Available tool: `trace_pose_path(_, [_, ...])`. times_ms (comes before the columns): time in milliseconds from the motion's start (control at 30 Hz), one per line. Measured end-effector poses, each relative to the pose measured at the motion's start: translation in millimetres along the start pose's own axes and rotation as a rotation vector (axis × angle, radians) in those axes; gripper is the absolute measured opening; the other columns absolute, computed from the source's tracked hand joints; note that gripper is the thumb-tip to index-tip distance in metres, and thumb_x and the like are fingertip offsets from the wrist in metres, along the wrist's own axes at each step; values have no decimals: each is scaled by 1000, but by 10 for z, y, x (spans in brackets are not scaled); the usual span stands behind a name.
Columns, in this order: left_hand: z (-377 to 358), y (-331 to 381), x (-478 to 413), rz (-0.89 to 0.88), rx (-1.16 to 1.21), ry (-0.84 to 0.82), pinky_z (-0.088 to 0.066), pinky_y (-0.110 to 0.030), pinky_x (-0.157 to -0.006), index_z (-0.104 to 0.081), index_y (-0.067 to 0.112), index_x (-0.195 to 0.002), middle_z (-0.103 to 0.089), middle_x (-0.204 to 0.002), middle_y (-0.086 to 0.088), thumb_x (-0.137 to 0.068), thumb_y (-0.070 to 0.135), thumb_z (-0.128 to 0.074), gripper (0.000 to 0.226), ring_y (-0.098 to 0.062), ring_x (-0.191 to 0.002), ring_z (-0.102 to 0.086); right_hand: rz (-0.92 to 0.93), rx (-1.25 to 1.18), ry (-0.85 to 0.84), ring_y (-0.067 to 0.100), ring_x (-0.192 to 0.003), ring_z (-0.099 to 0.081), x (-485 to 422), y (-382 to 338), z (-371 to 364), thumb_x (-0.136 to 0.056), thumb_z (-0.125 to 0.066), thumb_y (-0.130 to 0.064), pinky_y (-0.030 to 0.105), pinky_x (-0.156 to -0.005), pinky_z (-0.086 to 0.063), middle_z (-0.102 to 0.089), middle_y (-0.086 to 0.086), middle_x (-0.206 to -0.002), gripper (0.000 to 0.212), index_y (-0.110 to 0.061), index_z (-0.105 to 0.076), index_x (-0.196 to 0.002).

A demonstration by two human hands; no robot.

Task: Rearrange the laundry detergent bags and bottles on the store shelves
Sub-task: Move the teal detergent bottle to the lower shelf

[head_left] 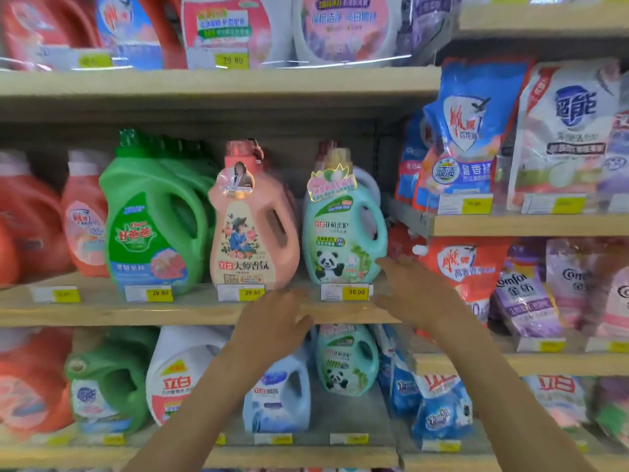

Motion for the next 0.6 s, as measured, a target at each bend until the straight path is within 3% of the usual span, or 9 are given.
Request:
trace_pose_path(133, [75,24,-393,38,152,75,-48,-35,-73,-52,22,-129,-67,-112,-2,-95,30,-57,35,-25,-103,-63,37,-49,124,34,-120,-47,-546,130,242,-90,-62,-43,43,-91,-47,-45,12,-128,68,-24,-29,-147])
trace_pose_path(367, [-164,-1,-943,99,413,178,-59,-41,-76,-53,30,-125,-71,-100,3,-88,40,-65,40,-15,-87,-70,46,-119,246,42,-133,-35,-1448,210,429,-89,-64,-47,51,-104,-40,-32,19,-147,86,-18,-15,-154])
trace_pose_path(600, [-283,36,-1271,141,335,144,-54,-36,-88,-44,18,-141,-71,-112,-6,-95,28,-64,51,-23,-102,-67,67,-324,184,37,-140,-34,-1909,160,244,-78,-73,-59,47,-106,-40,-27,17,-154,105,-15,-16,-154])
Point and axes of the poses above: each hand's wrist, its own x-axis away from the middle knuckle, its own z-axis out of the back of the hand, y = z × x, the point moved 4 cm from there along -x, towards the middle knuckle
